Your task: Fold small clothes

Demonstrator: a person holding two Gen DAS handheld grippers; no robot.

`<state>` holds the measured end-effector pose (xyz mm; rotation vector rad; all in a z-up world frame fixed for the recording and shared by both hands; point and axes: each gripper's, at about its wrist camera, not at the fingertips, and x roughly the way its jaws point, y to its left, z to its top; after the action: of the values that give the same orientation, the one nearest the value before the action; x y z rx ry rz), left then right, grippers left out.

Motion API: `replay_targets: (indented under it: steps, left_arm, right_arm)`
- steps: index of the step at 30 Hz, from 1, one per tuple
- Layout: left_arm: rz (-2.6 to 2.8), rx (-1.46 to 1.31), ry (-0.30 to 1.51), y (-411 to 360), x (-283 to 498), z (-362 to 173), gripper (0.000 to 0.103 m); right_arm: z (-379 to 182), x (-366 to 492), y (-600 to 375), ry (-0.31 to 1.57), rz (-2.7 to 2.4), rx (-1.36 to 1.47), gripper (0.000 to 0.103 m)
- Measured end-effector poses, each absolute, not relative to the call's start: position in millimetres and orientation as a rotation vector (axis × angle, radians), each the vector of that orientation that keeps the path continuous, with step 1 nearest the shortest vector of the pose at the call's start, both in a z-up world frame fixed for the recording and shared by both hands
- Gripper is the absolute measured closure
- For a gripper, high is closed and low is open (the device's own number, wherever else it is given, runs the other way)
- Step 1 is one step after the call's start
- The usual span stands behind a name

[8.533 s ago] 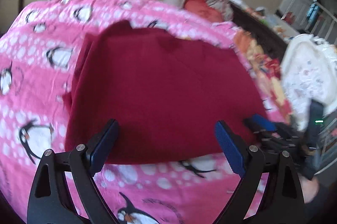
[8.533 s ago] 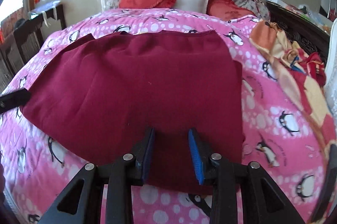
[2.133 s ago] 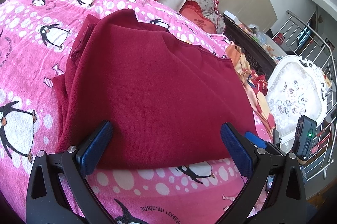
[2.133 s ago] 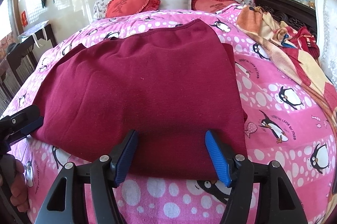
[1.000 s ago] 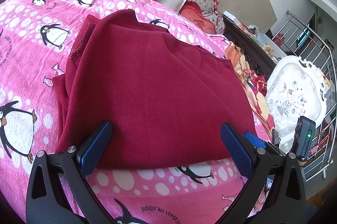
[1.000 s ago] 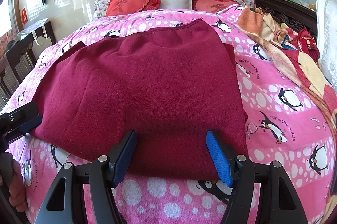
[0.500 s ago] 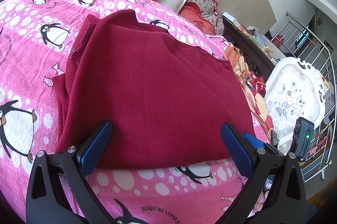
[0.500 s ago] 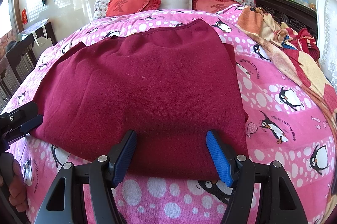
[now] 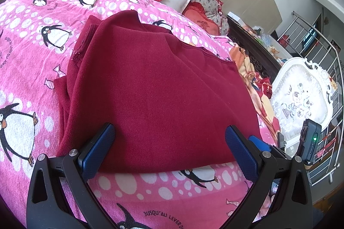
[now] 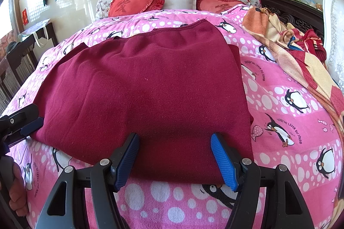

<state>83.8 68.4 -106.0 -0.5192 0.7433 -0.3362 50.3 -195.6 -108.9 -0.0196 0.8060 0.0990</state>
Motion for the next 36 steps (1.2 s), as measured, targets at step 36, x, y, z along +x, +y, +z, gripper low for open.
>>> replay_targets:
  steps: [36]
  left_arm:
    - [-0.251,-0.928,0.757,129,58,-112,0.001]
  right_arm:
    - [-109,47,-205,0.782,0.189,0.069,0.026]
